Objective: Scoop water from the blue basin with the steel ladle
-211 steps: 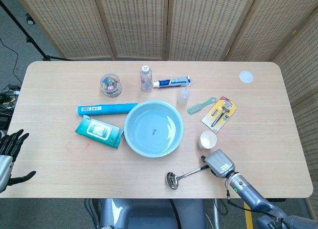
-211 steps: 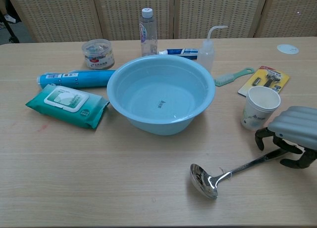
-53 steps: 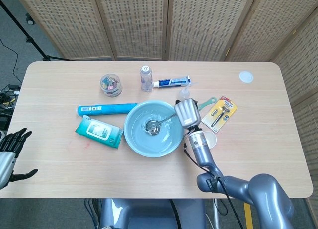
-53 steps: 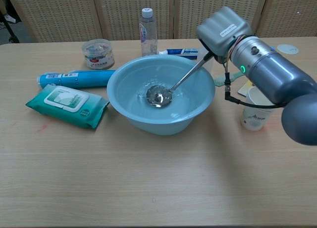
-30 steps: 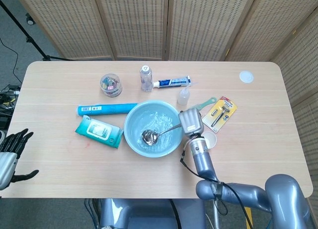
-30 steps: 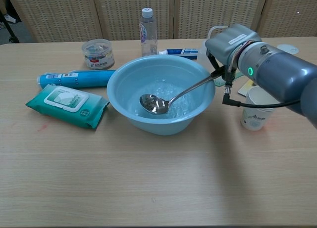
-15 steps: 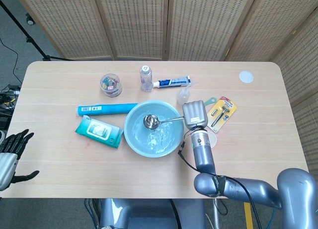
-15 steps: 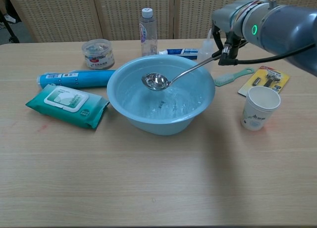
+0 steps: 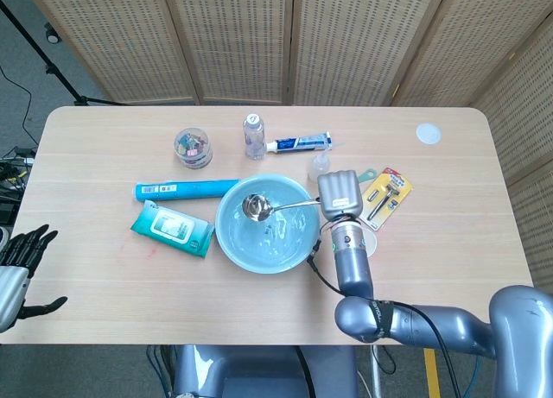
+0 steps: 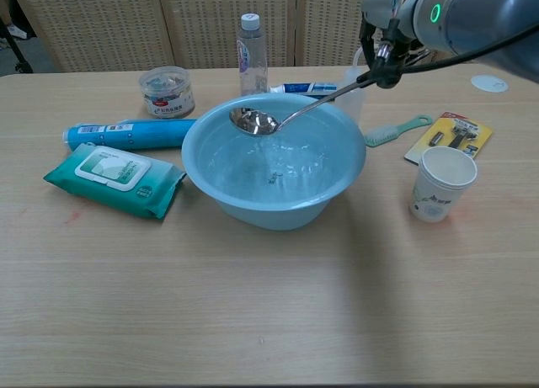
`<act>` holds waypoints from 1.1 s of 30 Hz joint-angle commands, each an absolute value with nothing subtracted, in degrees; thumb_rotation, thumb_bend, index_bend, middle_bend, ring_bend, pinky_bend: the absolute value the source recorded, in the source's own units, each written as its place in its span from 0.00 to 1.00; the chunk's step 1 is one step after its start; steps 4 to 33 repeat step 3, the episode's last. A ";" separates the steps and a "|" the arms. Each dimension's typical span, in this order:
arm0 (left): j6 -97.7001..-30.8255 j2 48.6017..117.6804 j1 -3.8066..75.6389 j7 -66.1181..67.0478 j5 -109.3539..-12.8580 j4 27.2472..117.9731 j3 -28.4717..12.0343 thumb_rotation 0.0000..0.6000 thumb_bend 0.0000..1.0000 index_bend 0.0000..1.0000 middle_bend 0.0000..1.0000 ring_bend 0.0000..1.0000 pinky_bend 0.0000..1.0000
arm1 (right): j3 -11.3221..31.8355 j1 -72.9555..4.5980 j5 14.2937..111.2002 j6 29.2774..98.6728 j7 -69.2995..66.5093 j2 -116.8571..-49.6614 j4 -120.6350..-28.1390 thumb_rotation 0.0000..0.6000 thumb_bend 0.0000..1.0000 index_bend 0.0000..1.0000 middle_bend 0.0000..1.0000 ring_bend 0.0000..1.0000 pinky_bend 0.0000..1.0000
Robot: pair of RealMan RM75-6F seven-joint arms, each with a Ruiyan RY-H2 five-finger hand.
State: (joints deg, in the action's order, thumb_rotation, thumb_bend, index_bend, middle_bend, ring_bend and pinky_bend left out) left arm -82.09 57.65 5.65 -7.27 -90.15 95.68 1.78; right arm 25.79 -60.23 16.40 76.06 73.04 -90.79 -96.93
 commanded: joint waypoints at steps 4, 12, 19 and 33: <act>-82.03 57.69 5.68 -7.15 -90.08 95.72 1.76 1.00 0.00 0.00 0.00 0.00 0.00 | 25.46 -60.86 16.64 76.52 72.08 -89.76 -98.10 1.00 1.00 0.81 0.87 0.88 1.00; -82.03 57.69 5.68 -7.15 -90.08 95.72 1.76 1.00 0.00 0.00 0.00 0.00 0.00 | 25.46 -60.86 16.64 76.52 72.08 -89.76 -98.10 1.00 1.00 0.81 0.87 0.88 1.00; -82.03 57.69 5.68 -7.15 -90.08 95.72 1.76 1.00 0.00 0.00 0.00 0.00 0.00 | 25.46 -60.86 16.64 76.52 72.08 -89.76 -98.10 1.00 1.00 0.81 0.87 0.88 1.00; -82.03 57.69 5.68 -7.15 -90.08 95.72 1.76 1.00 0.00 0.00 0.00 0.00 0.00 | 25.46 -60.86 16.64 76.52 72.08 -89.76 -98.10 1.00 1.00 0.81 0.87 0.88 1.00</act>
